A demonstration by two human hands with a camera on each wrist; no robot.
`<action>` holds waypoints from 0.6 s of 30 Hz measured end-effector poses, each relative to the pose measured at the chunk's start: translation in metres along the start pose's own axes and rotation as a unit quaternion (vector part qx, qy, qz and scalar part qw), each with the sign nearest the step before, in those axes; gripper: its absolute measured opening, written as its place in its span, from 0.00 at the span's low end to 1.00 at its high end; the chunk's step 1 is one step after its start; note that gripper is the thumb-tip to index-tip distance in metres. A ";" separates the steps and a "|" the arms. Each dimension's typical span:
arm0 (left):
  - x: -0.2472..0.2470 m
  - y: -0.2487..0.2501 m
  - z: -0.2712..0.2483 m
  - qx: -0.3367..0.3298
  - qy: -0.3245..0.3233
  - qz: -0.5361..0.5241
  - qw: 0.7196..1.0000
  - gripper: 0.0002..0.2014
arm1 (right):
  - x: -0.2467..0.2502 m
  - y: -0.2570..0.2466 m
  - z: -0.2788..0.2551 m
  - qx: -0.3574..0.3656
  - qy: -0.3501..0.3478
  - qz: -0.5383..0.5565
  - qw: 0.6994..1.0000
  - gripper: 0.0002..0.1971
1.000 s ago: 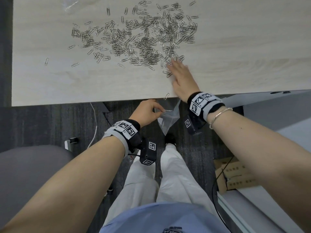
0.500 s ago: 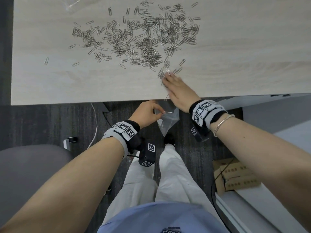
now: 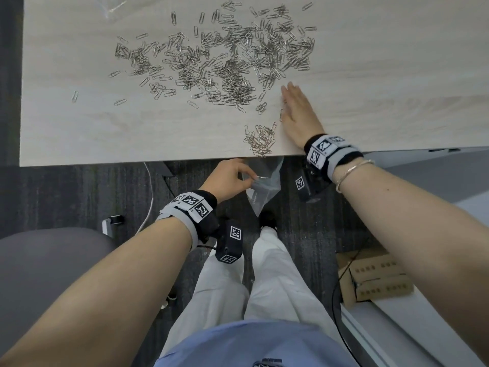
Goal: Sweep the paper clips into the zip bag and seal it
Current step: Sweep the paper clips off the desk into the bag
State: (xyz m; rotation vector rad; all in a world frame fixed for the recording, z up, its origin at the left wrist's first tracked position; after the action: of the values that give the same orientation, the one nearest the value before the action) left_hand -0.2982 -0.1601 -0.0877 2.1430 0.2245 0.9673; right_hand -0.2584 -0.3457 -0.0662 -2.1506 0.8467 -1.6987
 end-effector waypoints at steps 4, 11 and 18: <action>0.001 -0.002 -0.001 0.002 0.003 -0.009 1.000 0.05 | -0.009 0.002 0.011 -0.009 -0.053 -0.046 0.998 0.27; 0.000 -0.002 0.000 -0.003 0.007 -0.013 1.000 0.05 | -0.032 -0.009 -0.037 0.067 -0.083 -0.050 0.993 0.26; 0.000 -0.002 0.000 -0.006 0.007 -0.008 1.000 0.06 | -0.047 -0.017 -0.068 0.099 -0.099 -0.034 0.990 0.27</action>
State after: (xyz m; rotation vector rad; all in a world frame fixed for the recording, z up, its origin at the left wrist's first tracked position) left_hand -0.2975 -0.1591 -0.0887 2.1218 0.2414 0.9736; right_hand -0.3247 -0.2945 -0.0753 -2.1865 0.5325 -1.4978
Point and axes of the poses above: each hand's wrist, its own z-axis towards the middle knuckle, its own x-axis out of the back of the hand, y = z × x, the point moved 6 cm from there along z, towards the middle knuckle, and after that the axes turned 2 degrees about y, right-handed, at the moved point
